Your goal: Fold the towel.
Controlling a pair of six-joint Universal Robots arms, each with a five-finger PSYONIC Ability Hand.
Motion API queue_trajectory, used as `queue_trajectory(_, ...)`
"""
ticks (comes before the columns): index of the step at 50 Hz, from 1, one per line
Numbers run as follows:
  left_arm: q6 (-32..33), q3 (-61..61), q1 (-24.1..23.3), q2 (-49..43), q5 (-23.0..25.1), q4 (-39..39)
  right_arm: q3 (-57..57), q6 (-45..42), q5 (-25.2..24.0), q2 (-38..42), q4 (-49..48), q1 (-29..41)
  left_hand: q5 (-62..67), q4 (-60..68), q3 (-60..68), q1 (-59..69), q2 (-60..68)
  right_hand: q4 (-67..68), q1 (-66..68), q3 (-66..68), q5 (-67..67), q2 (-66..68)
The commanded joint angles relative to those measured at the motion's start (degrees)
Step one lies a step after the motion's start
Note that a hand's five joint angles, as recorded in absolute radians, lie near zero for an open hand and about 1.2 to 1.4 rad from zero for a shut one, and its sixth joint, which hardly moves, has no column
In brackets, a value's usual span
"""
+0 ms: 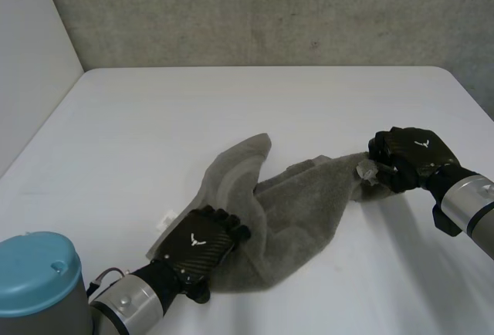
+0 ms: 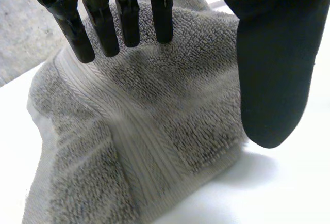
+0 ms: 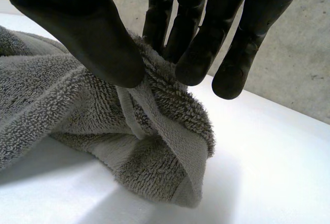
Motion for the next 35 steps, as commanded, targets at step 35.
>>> queue_trajectory(35, -0.5, 6.7, -0.1, -9.5, -1.3, 4.2, 0.3, -0.7, 0.1, 0.4, -0.1, 0.4, 42.2, 42.3, 42.3, 42.1, 42.3, 3.8, 6.2, 3.5, 5.4, 6.5)
